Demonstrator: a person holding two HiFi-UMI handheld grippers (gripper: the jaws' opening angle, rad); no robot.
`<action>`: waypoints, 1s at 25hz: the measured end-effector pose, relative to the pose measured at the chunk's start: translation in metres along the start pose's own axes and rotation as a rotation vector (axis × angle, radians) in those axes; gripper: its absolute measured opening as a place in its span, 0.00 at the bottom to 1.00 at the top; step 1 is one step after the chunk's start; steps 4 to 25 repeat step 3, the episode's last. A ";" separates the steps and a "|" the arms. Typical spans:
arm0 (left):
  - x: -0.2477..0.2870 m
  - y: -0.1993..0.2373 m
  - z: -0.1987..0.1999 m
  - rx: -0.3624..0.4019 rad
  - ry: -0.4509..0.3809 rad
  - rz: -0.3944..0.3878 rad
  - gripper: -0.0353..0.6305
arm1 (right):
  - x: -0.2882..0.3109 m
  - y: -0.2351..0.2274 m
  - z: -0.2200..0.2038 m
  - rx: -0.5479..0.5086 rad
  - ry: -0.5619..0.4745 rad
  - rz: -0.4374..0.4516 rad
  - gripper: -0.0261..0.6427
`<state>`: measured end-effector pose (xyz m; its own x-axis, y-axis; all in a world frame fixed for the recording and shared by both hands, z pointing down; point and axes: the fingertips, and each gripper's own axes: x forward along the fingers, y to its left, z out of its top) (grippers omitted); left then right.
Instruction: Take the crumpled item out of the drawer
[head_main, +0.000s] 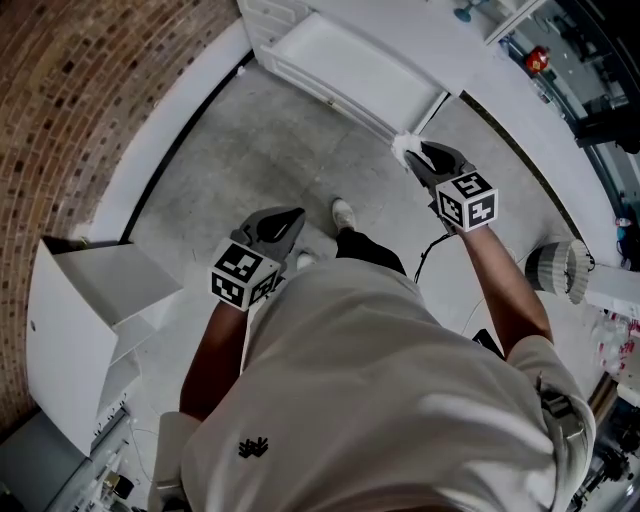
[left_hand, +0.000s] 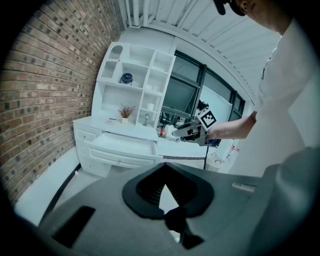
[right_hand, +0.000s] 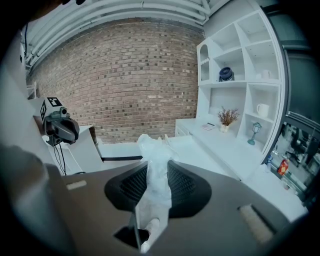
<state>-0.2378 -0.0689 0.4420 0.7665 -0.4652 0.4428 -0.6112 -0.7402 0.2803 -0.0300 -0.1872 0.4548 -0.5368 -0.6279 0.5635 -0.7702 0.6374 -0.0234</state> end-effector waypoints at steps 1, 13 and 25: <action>0.005 0.002 0.002 0.006 0.004 0.000 0.06 | 0.002 -0.005 0.001 -0.001 0.002 0.001 0.22; 0.015 0.007 0.007 0.013 0.011 -0.003 0.06 | 0.008 -0.014 0.002 -0.002 0.006 0.004 0.22; 0.015 0.007 0.007 0.013 0.011 -0.003 0.06 | 0.008 -0.014 0.002 -0.002 0.006 0.004 0.22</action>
